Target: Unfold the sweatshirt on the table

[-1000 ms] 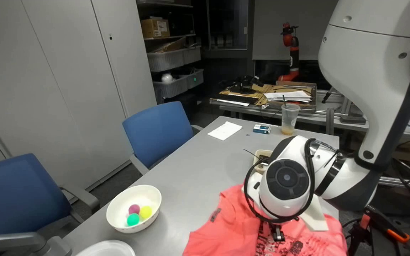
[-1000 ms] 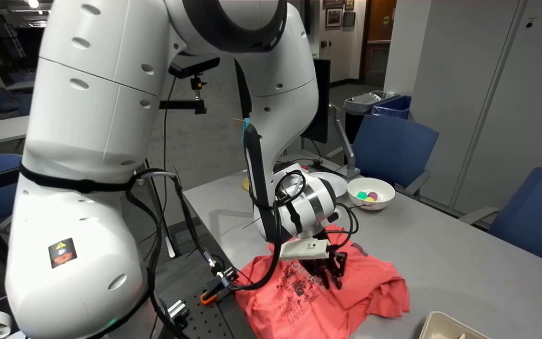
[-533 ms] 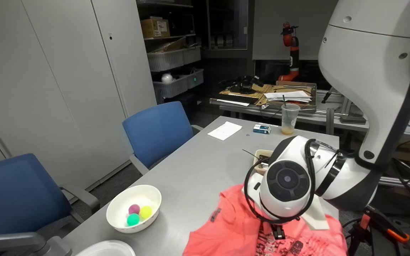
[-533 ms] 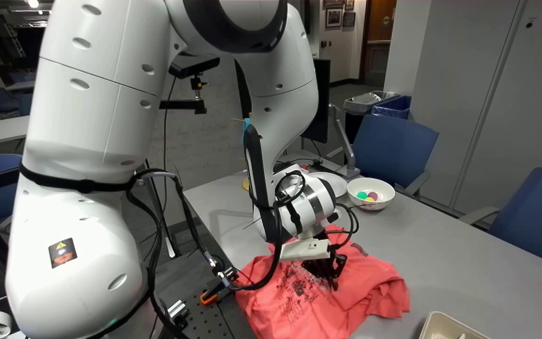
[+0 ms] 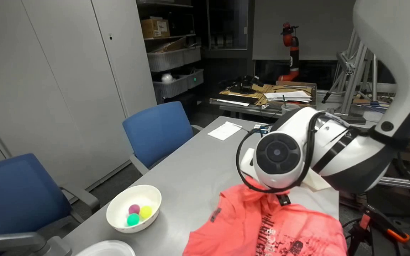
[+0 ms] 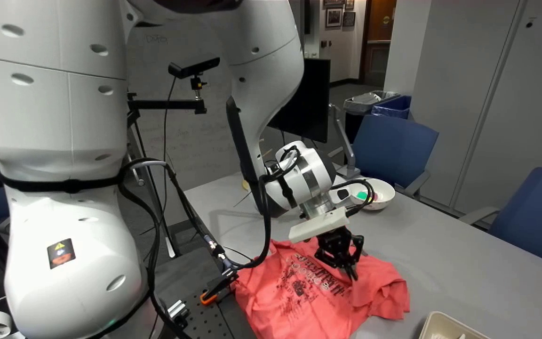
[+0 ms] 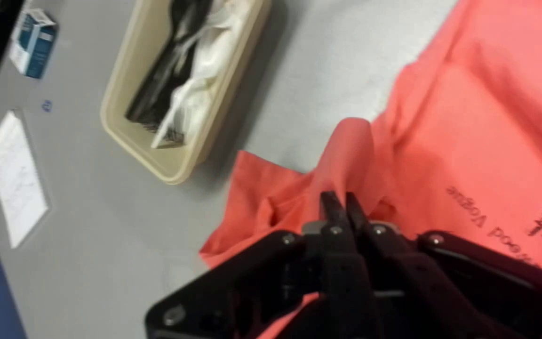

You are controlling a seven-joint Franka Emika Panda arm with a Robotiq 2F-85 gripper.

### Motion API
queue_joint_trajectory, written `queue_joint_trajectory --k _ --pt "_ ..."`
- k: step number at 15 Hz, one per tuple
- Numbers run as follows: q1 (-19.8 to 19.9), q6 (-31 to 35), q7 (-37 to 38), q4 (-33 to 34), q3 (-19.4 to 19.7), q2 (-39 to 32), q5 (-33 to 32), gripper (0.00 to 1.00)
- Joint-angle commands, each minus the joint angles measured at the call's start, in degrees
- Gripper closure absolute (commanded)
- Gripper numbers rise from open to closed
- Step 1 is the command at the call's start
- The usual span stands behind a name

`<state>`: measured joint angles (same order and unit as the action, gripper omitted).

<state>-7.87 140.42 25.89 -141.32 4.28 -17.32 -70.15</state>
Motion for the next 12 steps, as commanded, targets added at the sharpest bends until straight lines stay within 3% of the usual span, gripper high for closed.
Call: queue_joint_trajectory --k 1,6,9,10,12 --pt "0.43 -10.17 0.15 -0.37 -1.16 6.53 -6.89 0.99" --pt "2.05 -20.47 7.8 0.39 -2.06 5.21 -18.33 0.99" --pt "3.24 -23.78 13.88 0.7 -2.38 3.92 -20.44 0.99" --pt "3.72 -21.79 10.22 0.34 -3.14 4.96 -18.36 0.97" --pt "4.14 -22.66 12.25 0.35 -3.11 4.37 -18.95 0.97"
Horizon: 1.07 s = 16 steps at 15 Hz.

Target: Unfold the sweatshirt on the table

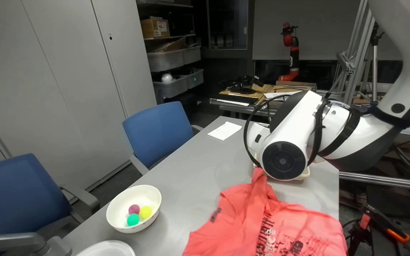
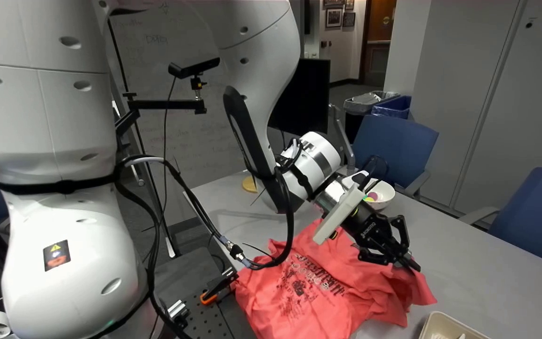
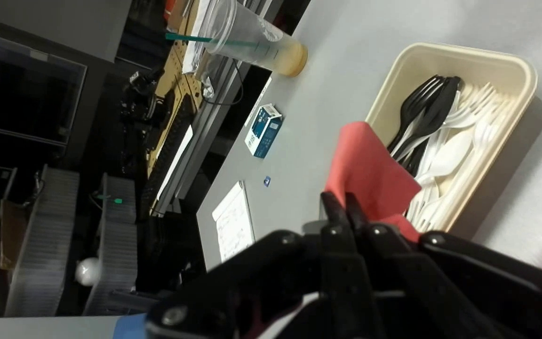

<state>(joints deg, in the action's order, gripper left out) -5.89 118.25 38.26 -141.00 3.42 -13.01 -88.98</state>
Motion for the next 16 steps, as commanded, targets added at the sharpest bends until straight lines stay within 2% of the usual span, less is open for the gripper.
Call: queue_joint_trajectory --k 1,6,8,11,16 --pt "2.24 -0.51 0.23 0.04 -2.26 -0.03 -0.28 0.97" --pt "2.23 -0.51 0.35 0.15 -2.35 -0.05 -0.31 0.99" --pt "2.82 -2.55 1.94 1.85 -1.62 -1.69 -3.04 0.99" --pt "5.06 -8.24 4.79 4.73 0.28 -4.79 -8.84 0.99" --pt "9.67 -16.47 8.45 8.86 1.62 -10.91 -13.62 0.99"
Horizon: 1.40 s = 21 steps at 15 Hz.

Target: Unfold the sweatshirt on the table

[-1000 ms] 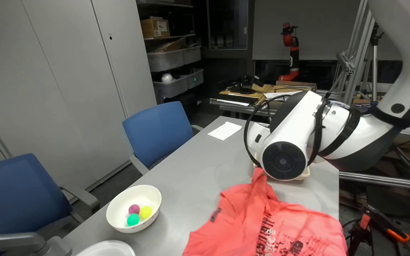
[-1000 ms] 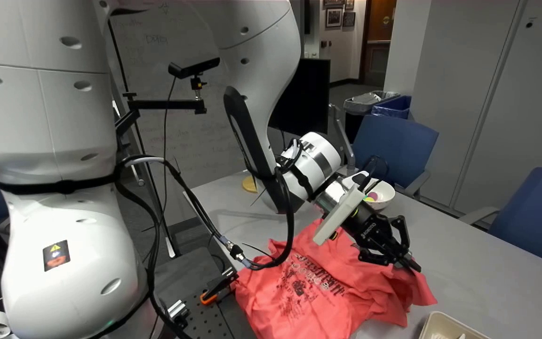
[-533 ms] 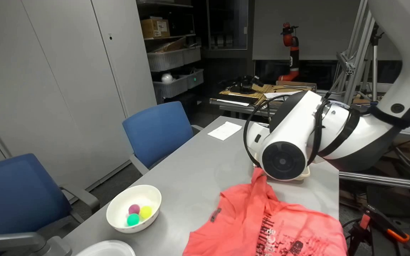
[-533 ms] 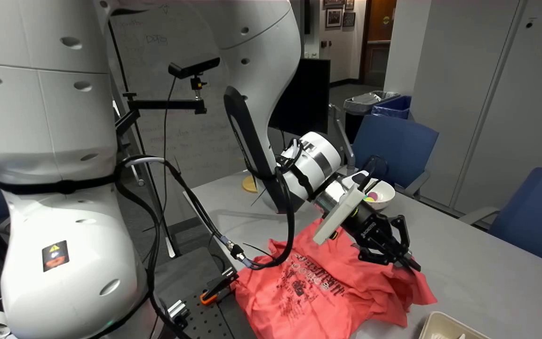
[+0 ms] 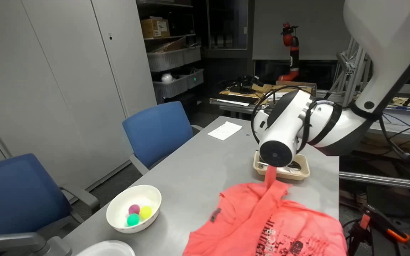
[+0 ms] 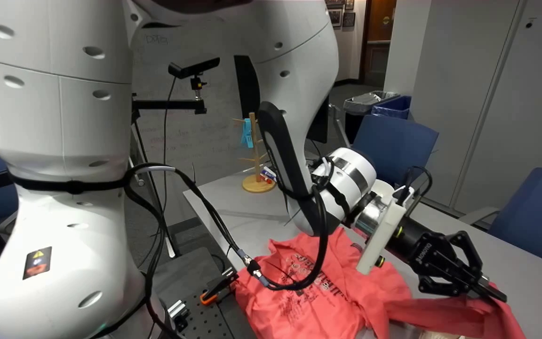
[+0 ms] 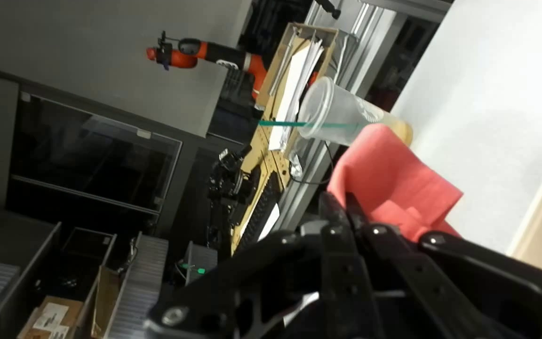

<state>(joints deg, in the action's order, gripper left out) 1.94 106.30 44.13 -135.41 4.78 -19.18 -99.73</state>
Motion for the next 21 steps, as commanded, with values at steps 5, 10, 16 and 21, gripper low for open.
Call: queue_joint_trajectory --k 5,10,16,21 --pt "3.9 -9.13 3.34 6.43 -0.36 -9.02 -1.32 0.72" --pt "4.03 -9.55 2.0 8.35 -1.01 -8.36 -0.3 0.42" --pt "3.72 -6.95 -0.61 10.11 -3.18 -3.34 3.17 0.0" --pt "3.53 -4.27 -7.5 12.4 -5.12 2.0 13.0 0.0"
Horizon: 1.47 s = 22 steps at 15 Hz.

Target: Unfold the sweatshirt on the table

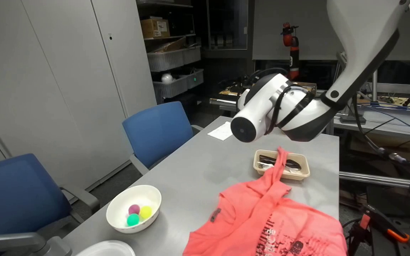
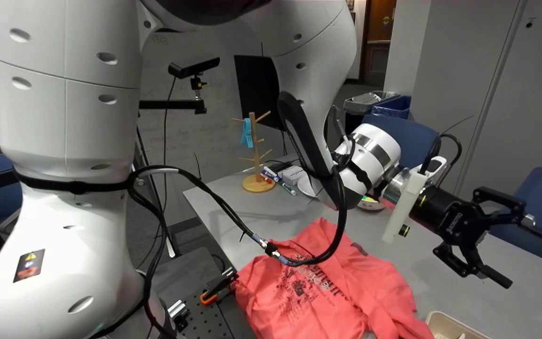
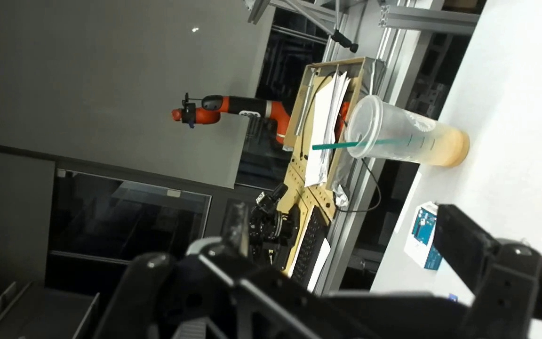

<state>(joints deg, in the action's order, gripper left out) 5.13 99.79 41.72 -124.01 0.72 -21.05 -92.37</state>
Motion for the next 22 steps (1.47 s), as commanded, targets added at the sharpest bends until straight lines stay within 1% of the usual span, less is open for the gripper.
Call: queue_joint_trajectory --k 1,4,8,12,15,19,20,21,22 --pt "0.18 2.56 -6.39 1.52 -1.21 4.9 7.93 0.0" --pt "-0.17 3.56 -11.42 2.66 -1.47 8.22 16.25 0.0" --pt "-0.81 5.87 -14.61 3.02 -1.43 11.09 27.91 0.0" --pt "-1.82 6.69 -14.49 3.02 -1.21 10.6 39.64 0.0" --pt "-2.39 10.71 -13.56 1.49 -0.96 9.45 45.21 0.0" --pt "-2.4 17.35 -15.72 -1.32 -0.68 7.78 51.8 0.0" --pt "-2.26 20.17 -17.49 -2.43 -0.68 7.72 52.71 0.0" --pt "-2.53 21.39 -19.24 -3.15 -0.48 7.44 52.24 0.0" --pt "-3.59 18.69 -15.75 -1.78 0.3 7.18 50.85 0.0"
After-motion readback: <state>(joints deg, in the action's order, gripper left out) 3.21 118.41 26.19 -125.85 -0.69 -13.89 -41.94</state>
